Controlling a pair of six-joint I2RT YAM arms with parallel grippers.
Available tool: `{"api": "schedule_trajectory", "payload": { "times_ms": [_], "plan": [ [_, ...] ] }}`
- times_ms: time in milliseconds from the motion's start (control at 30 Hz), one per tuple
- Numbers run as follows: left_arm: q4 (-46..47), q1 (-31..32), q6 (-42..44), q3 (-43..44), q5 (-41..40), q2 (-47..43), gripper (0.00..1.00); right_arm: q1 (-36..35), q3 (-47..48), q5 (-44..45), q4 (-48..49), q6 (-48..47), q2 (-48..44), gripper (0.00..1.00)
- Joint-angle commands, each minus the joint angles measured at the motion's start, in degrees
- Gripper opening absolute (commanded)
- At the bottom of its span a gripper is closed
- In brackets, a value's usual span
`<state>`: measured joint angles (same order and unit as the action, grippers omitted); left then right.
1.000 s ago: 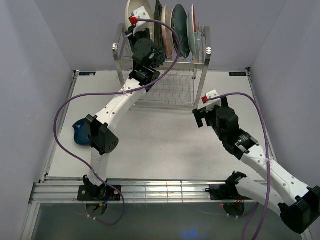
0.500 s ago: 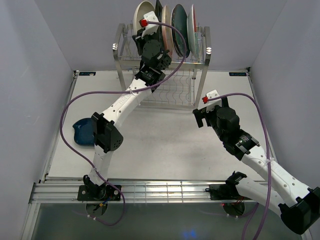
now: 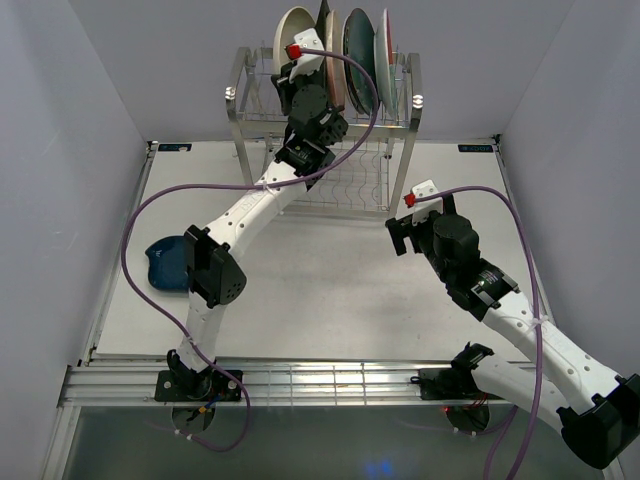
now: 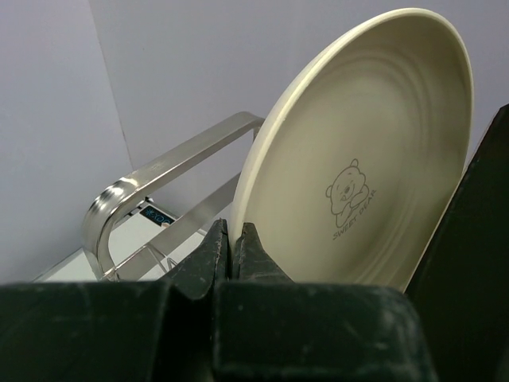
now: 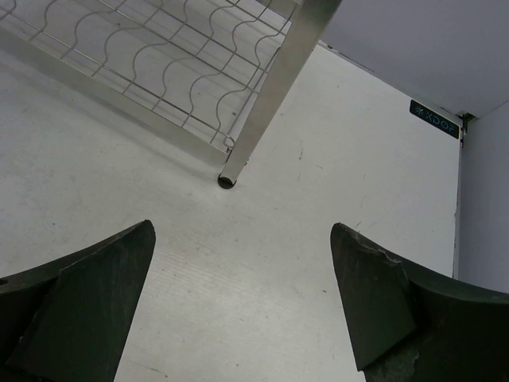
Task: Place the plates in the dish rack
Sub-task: Insert the plate into the dish rack.
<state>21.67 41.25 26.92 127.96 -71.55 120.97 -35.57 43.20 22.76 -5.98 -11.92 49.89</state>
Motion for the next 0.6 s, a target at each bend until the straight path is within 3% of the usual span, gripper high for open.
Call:
{"api": "schedule_trajectory", "payload": {
  "times_ms": [0,267,567],
  "plan": [
    [-0.1,1.6,1.6,0.5,-1.3,-4.2,0.0,0.3,-0.3,-0.3,1.8,1.0,-1.0,0.96],
    [-0.1,2.4,3.0,0.5,-4.4,-3.5,0.06,0.3,-0.2,-0.4,1.7,0.9,-0.9,0.94],
    [1.0,3.4,4.8,0.9,-6.2,-3.2,0.29,0.2,-0.1,-0.4,1.6,0.9,-1.0,0.92]
  ]
}}
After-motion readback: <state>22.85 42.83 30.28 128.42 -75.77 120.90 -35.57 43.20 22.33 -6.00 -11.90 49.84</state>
